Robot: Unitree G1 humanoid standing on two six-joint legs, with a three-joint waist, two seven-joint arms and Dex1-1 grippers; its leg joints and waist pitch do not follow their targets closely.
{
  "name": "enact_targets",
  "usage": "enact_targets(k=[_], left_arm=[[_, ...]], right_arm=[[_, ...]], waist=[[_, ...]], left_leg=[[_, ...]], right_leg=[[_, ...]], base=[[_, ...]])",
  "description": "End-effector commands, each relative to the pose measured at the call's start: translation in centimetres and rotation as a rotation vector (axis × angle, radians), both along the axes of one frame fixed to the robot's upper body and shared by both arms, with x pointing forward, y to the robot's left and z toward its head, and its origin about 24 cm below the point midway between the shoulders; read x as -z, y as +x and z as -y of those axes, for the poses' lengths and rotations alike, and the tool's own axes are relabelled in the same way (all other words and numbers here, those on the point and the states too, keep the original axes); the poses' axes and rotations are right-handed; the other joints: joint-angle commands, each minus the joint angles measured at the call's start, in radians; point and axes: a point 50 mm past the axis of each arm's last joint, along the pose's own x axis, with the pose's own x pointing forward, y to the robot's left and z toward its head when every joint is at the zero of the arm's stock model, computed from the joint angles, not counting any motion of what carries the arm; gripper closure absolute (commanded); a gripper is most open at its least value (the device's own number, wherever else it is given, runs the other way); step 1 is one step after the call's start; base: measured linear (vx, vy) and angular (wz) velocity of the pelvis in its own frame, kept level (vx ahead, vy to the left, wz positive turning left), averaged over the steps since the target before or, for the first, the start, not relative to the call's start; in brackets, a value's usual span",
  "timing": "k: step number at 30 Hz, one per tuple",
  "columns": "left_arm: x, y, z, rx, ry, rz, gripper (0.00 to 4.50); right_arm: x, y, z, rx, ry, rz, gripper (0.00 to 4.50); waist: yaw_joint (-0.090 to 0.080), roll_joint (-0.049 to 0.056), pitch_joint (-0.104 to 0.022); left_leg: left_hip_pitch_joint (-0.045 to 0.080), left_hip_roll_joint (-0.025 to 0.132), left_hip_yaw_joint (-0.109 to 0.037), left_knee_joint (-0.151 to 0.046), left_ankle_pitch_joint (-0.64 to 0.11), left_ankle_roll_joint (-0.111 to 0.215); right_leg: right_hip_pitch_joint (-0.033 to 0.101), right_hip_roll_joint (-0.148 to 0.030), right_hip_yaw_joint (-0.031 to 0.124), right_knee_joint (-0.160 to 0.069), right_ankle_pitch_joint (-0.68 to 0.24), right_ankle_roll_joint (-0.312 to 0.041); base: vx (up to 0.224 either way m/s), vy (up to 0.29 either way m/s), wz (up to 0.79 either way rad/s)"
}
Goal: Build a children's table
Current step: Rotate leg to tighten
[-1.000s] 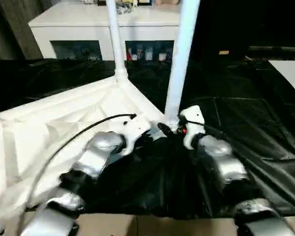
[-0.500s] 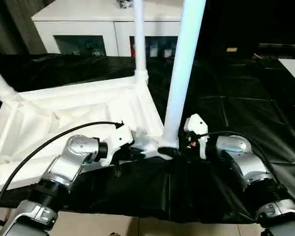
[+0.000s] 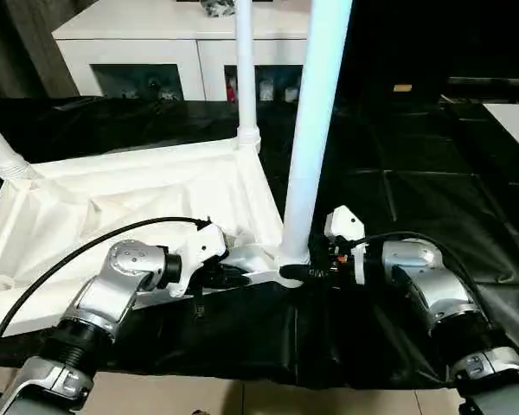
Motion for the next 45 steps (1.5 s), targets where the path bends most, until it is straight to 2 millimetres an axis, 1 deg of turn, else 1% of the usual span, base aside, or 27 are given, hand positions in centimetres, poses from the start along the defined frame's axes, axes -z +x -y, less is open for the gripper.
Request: enact_targets(k=[1,2,7,8,9,10,11,14,16,17,18,21,22,24,25,26,27,29,32,34,35,36,37,38,41,43,45], left_arm=[[-0.1,-0.3,0.7,0.028,-0.054,-0.014,4.5],[0.2,-0.3,0.7,0.008,-0.04,-0.016,4.5],[1.3,0.9,1.8,-0.133,0.004,0.022,4.5],[1.4,1.3,2.3,-0.182,-0.013,0.023,4.5],[1.4,2.4,3.7,-0.296,-0.033,0.031,4.5],[1.4,2.4,3.7,-0.3,-0.033,0.031,4.5],[1.3,3.1,4.6,-0.374,-0.033,0.037,4.5],[1.0,4.3,6.0,-0.497,-0.044,0.06,4.5],[0.9,4.6,6.4,-0.523,-0.042,0.07,4.5],[0.7,4.9,7.1,-0.532,-0.026,0.095,4.5],[0.7,4.9,7.4,-0.531,-0.019,0.103,4.5],[0.7,4.9,7.6,-0.504,-0.002,0.131,4.5],[0.8,4.8,7.5,-0.486,0.005,0.13,4.5],[1.2,4.3,7.2,-0.435,0.021,0.128,4.5],[1.3,4.2,7.1,-0.428,0.024,0.127,4.5],[1.6,3.9,6.7,-0.414,0.039,0.116,4.5],[1.6,3.9,6.6,-0.413,0.042,0.113,4.5],[1.9,3.4,5.9,-0.352,0.053,0.111,4.5],[1.9,2.7,5.1,-0.263,0.053,0.099,4.5],[1.9,2.2,4.5,-0.207,0.053,0.085,4.5],[1.8,1.8,4.3,-0.15,0.039,0.089,4.5],[1.7,1.2,3.9,-0.064,0.034,0.088,4.5],[1.7,0.9,3.7,-0.041,0.038,0.081,4.5],[1.7,0.6,3.3,-0.008,0.042,0.064,4.5],[1.5,0.4,2.8,0.004,0.02,0.037,4.5],[1.0,0.2,2.2,0.017,-0.004,0.015,4.5],[1.0,0.1,1.8,0.024,-0.004,0.012,4.5]], right_arm=[[0.1,0.2,-0.5,0.05,0.026,0.014,1.81],[0.4,0.4,-0.7,0.107,0.042,0.01,1.81],[1.5,1.3,-1.2,0.382,0.082,-0.023,1.82],[1.8,1.4,-1.3,0.442,0.083,-0.032,1.82],[2.4,1.9,-1.6,0.615,0.08,-0.047,1.82],[2.4,1.9,-1.6,0.622,0.08,-0.048,1.82],[2.8,2.2,-1.8,0.73,0.07,-0.063,1.82],[3.1,2.6,-2.5,0.874,0.055,-0.072,1.82],[3.2,2.7,-2.8,0.913,0.054,-0.076,1.82],[3.1,2.7,-4.0,0.903,0.034,-0.053,1.82],[3.0,2.7,-4.6,0.88,0.02,-0.035,1.82],[2.6,2.5,-5.6,0.803,0.039,-0.007,1.82],[2.3,2.5,-5.7,0.785,0.082,-0.018,1.27],[1.8,2.6,-5.1,0.788,0.112,0.012,1.13],[1.7,2.6,-5.0,0.786,0.112,0.015,0.94],[1.6,2.7,-4.5,0.774,0.107,0.023,0.94],[1.6,2.7,-4.4,0.772,0.108,0.024,0.83],[1.3,2.8,-3.6,0.731,0.114,0.026,0.69],[0.7,2.6,-2.5,0.583,0.087,0.048,0.69],[0.4,2.1,-1.8,0.457,0.051,0.072,0.69],[0.3,1.8,-1.5,0.377,0.018,0.095,0.69],[0.3,1.2,-0.9,0.264,-0.037,0.126,0.69],[0.4,1.0,-0.7,0.233,-0.055,0.133,0.69],[0.3,0.7,-0.4,0.186,-0.065,0.128,0.69],[0.1,0.4,0.2,0.11,-0.075,0.109,0.69],[0.1,0.2,0.7,0.044,-0.113,0.106,0.69],[0.1,0.3,0.7,0.027,-0.117,0.105,0.69]], waist=[[0.004,-0.01,-0.062],[0.002,-0.012,-0.061],[-0.014,-0.007,-0.055],[-0.016,-0.007,-0.056],[-0.017,-0.01,-0.053],[-0.019,-0.009,-0.05],[-0.02,-0.008,-0.048],[-0.022,-0.007,-0.047],[-0.019,-0.007,-0.051],[-0.019,-0.001,-0.053],[-0.019,-0.001,-0.053],[-0.015,-0.004,-0.058],[-0.015,-0.004,-0.057],[-0.012,-0.005,-0.055],[-0.014,-0.005,-0.053],[-0.013,-0.011,-0.053],[-0.015,-0.01,-0.052],[-0.021,-0.009,-0.05],[-0.022,-0.01,-0.05],[-0.018,-0.009,-0.053],[-0.015,-0.009,-0.054],[-0.013,-0.008,-0.054],[-0.012,-0.007,-0.057],[-0.012,-0.011,-0.057],[-0.006,-0.007,-0.062],[-0.001,-0.011,-0.061],[0.0,-0.013,-0.058]], left_leg=[[0.015,0.063,-0.027,-0.068,-0.117,0.101],[0.015,0.062,-0.028,-0.071,-0.13,0.092],[0.02,0.062,-0.032,-0.079,-0.198,0.039],[0.023,0.062,-0.032,-0.081,-0.206,0.024],[0.023,0.061,-0.032,-0.083,-0.216,0.018],[0.025,0.06,-0.03,-0.084,-0.228,0.011],[0.027,0.058,-0.033,-0.088,-0.262,-0.006],[0.035,0.056,-0.035,-0.091,-0.31,-0.02],[0.037,0.055,-0.035,-0.092,-0.298,-0.017],[0.033,0.054,-0.035,-0.091,-0.277,-0.009],[0.033,0.054,-0.035,-0.091,-0.277,-0.009],[0.026,0.054,-0.034,-0.088,-0.23,0.023],[0.025,0.053,-0.033,-0.087,-0.224,0.029],[0.024,0.055,-0.033,-0.088,-0.226,0.045],[0.023,0.056,-0.035,-0.091,-0.24,0.046],[0.024,0.056,-0.034,-0.091,-0.249,0.044],[0.022,0.057,-0.036,-0.092,-0.253,0.042],[0.02,0.057,-0.038,-0.094,-0.27,0.038],[0.02,0.058,-0.037,-0.092,-0.268,0.038],[0.022,0.06,-0.036,-0.09,-0.247,0.046],[0.019,0.061,-0.033,-0.087,-0.217,0.063],[0.019,0.061,-0.033,-0.087,-0.207,0.065],[0.019,0.063,-0.032,-0.084,-0.188,0.073],[0.019,0.063,-0.032,-0.084,-0.181,0.079],[0.02,0.065,-0.027,-0.077,-0.117,0.11],[0.019,0.065,-0.025,-0.074,-0.111,0.121],[0.019,0.064,-0.024,-0.075,-0.132,0.12]], right_leg=[[0.051,-0.064,0.046,-0.056,-0.026,-0.289],[0.051,-0.064,0.046,-0.059,-0.05,-0.285],[0.046,-0.065,0.05,-0.071,-0.15,-0.264],[0.047,-0.065,0.051,-0.072,-0.163,-0.257],[0.045,-0.064,0.051,-0.076,-0.177,-0.25],[0.041,-0.062,0.052,-0.079,-0.196,-0.246],[0.043,-0.066,0.052,-0.087,-0.261,-0.225],[0.04,-0.066,0.051,-0.099,-0.327,-0.2],[0.041,-0.068,0.052,-0.101,-0.308,-0.195],[0.043,-0.067,0.051,-0.099,-0.27,-0.195],[0.043,-0.067,0.051,-0.099,-0.27,-0.195],[0.051,-0.067,0.05,-0.091,-0.181,-0.206],[0.051,-0.067,0.05,-0.091,-0.174,-0.208],[0.052,-0.069,0.049,-0.092,-0.181,-0.21],[0.052,-0.069,0.048,-0.094,-0.207,-0.205],[0.051,-0.069,0.049,-0.097,-0.232,-0.199],[0.053,-0.071,0.049,-0.096,-0.244,-0.198],[0.052,-0.07,0.047,-0.1,-0.29,-0.189],[0.051,-0.069,0.049,-0.1,-0.29,-0.188],[0.052,-0.069,0.049,-0.097,-0.253,-0.198],[0.052,-0.068,0.05,-0.09,-0.192,-0.212],[0.053,-0.068,0.049,-0.089,-0.174,-0.217],[0.053,-0.067,0.049,-0.082,-0.127,-0.231],[0.054,-0.066,0.048,-0.079,-0.108,-0.241],[0.055,-0.062,0.046,-0.062,0.011,-0.289],[0.055,-0.065,0.045,-0.06,0.021,-0.297],[0.054,-0.065,0.046,-0.066,-0.021,-0.293]], base=[[0.0,0.0,0.0],[0.0,0.0,0.0],[0.0,0.0,0.0],[0.0,0.0,0.0],[0.0,0.0,0.0],[0.0,0.0,0.0],[0.0,0.0,0.0],[0.0,0.0,0.0],[0.0,0.0,0.0],[0.0,0.0,0.0],[0.0,0.0,0.0],[0.0,0.0,0.0],[0.0,0.0,0.0],[0.0,0.0,0.0],[0.0,0.0,0.0],[0.0,0.0,0.0],[0.0,0.0,0.0],[0.0,0.0,0.0],[0.0,0.0,0.0],[0.0,0.0,0.0],[0.0,0.0,0.0],[0.0,0.0,0.0],[0.0,0.0,0.0],[0.0,0.0,0.0],[0.0,0.0,0.0],[0.0,0.0,0.0],[0.0,0.0,0.0]])
